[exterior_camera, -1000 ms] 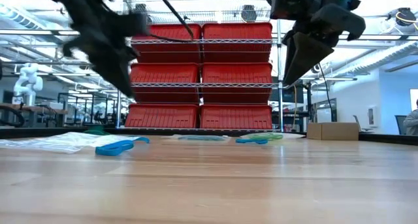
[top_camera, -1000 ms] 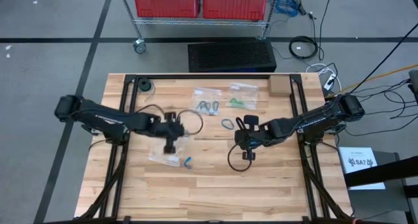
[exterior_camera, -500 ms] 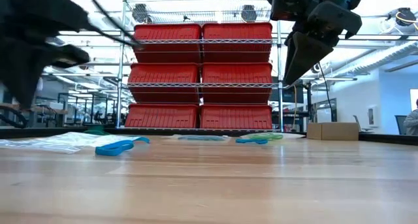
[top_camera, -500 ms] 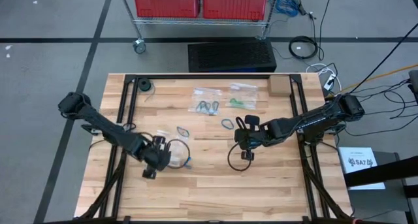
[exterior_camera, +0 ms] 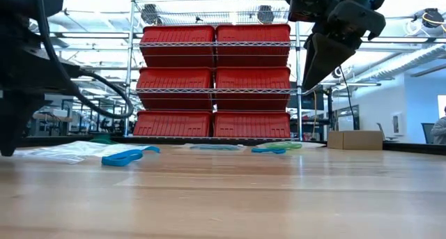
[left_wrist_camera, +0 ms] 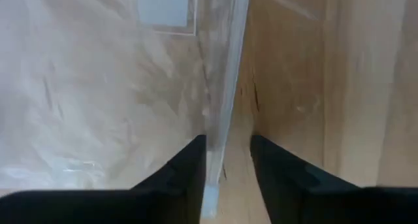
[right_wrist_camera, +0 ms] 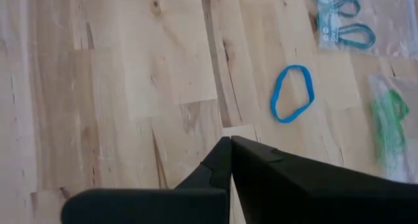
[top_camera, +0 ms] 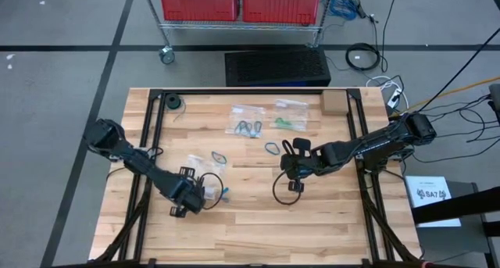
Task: Sort rubber bands
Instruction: Open the bottom zip bag
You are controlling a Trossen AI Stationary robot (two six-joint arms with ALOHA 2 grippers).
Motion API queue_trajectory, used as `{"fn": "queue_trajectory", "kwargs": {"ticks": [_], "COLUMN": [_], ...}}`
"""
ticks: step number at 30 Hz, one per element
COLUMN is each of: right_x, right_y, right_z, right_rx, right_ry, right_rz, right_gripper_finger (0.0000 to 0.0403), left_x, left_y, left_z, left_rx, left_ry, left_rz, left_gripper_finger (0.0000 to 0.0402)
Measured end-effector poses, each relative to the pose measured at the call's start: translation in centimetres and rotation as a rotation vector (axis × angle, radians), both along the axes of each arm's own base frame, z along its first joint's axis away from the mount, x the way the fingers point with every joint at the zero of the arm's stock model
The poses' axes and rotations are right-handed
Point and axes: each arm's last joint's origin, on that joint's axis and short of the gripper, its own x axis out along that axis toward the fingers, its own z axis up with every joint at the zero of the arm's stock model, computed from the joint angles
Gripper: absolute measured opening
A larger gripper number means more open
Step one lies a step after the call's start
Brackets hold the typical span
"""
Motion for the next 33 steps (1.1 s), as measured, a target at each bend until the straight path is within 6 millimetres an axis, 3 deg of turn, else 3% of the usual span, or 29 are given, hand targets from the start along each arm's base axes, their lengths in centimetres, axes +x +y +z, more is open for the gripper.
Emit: {"fn": "queue_trajectory", "kwargs": {"ticks": [5, 8, 13, 20, 26, 33], "right_x": [0.0, 0.0, 0.0, 0.0, 0.4, 1.0], "right_y": [0.1, 0.1, 0.2, 0.2, 0.5, 1.6], "right_z": [0.0, 0.0, 0.0, 0.0, 0.2, 0.8], "right_rx": [0.0, 0.0, -0.001, -0.003, -0.01, -0.042], "right_ry": [-0.002, -0.003, -0.007, -0.008, -0.045, -0.125], "right_rz": [0.006, 0.005, 0.005, 0.009, 0.048, 0.166], "right_gripper_finger": [0.0, 0.0, 0.0, 0.0, 0.0, 0.0], "left_x": [0.2, 0.2, 0.3, 0.5, 1.3, 1.8], "left_y": [0.1, 0.2, 0.4, 0.3, 0.3, 1.6], "left_z": [-0.6, -0.5, -0.4, 0.2, 3.2, 7.9], "left_rx": [0.036, 0.055, 0.092, 0.105, 0.121, 0.124], "left_ry": [0.017, -0.003, -0.032, -0.03, -0.1, -0.302], "left_rz": [0.013, 0.009, 0.006, -0.014, -0.031, 0.002], "left_gripper_finger": [0.0134, 0.0104, 0.0014, 0.0004, 0.0002, 0.0001]}}
